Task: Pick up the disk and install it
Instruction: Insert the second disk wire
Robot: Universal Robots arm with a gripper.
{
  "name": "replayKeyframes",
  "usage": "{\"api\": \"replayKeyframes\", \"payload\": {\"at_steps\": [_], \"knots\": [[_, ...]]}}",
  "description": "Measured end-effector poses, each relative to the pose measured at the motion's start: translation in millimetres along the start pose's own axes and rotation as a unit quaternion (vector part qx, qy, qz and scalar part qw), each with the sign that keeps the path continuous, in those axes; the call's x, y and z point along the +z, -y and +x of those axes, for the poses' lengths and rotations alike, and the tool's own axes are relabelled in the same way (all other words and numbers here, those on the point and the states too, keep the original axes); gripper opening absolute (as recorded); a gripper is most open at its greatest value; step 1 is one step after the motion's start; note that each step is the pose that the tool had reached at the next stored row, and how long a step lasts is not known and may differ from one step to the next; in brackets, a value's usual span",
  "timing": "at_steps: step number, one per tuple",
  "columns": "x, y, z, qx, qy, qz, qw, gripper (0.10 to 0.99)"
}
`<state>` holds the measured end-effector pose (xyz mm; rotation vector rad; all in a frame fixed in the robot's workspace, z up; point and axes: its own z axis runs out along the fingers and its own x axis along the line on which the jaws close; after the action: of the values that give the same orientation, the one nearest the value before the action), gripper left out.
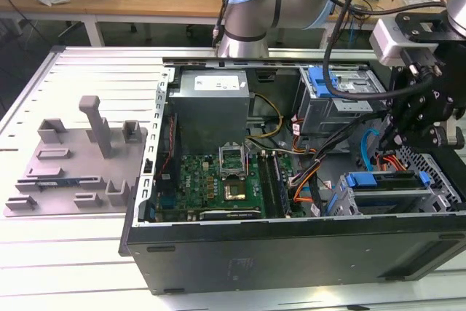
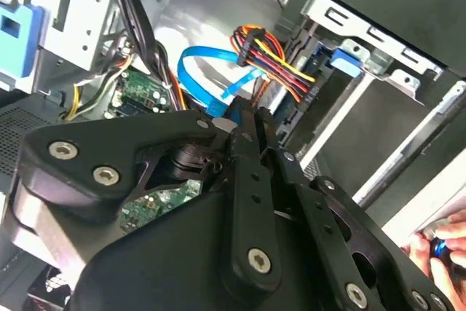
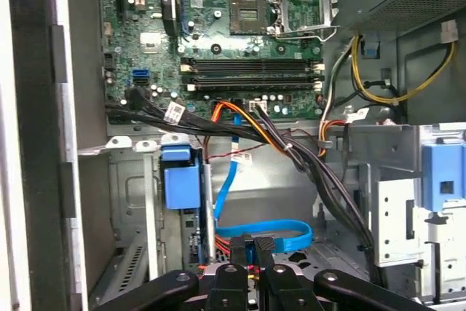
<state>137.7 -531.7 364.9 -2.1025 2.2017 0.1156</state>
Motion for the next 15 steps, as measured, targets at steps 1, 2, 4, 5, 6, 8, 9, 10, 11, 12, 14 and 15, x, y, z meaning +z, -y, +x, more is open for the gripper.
{"api": "replayKeyframes", "payload": {"at_steps": [1, 2, 4, 5, 6, 8, 9, 10, 11, 12, 14, 15], "knots": [[0.0, 0.1, 0.8, 0.0, -0.0026, -0.001, 1.0, 0.161], [-0.4, 0.2, 2.1, 0.0, -0.0107, -0.0034, 0.9999, 0.161], [-0.4, 0.3, 3.3, 0.001, -0.0208, -0.0057, 0.9998, 0.161], [-0.5, 0.3, 3.3, 0.001, -0.0211, -0.0057, 0.9998, 0.161], [-0.5, 0.3, 3.3, 0.001, -0.0211, -0.0057, 0.9998, 0.161], [-0.6, 0.7, 4.4, 0.001, -0.0212, -0.0057, 0.9998, 0.161], [-0.8, 1.7, 5.9, 0.001, -0.0211, -0.0056, 0.9998, 0.161], [-0.9, 2.7, 7.3, 0.002, -0.0211, -0.0056, 0.9998, 0.161], [-1.0, 3.5, 8.3, 0.002, -0.0212, -0.0056, 0.9998, 0.161], [-1.2, 5.1, 10.3, 0.002, -0.0212, -0.0055, 0.9998, 0.161], [-1.2, 7.0, 13.1, 0.003, -0.0211, -0.0055, 0.9998, 0.161], [-1.3, 8.2, 14.9, 0.003, -0.0212, -0.0055, 0.9998, 0.161]]}}
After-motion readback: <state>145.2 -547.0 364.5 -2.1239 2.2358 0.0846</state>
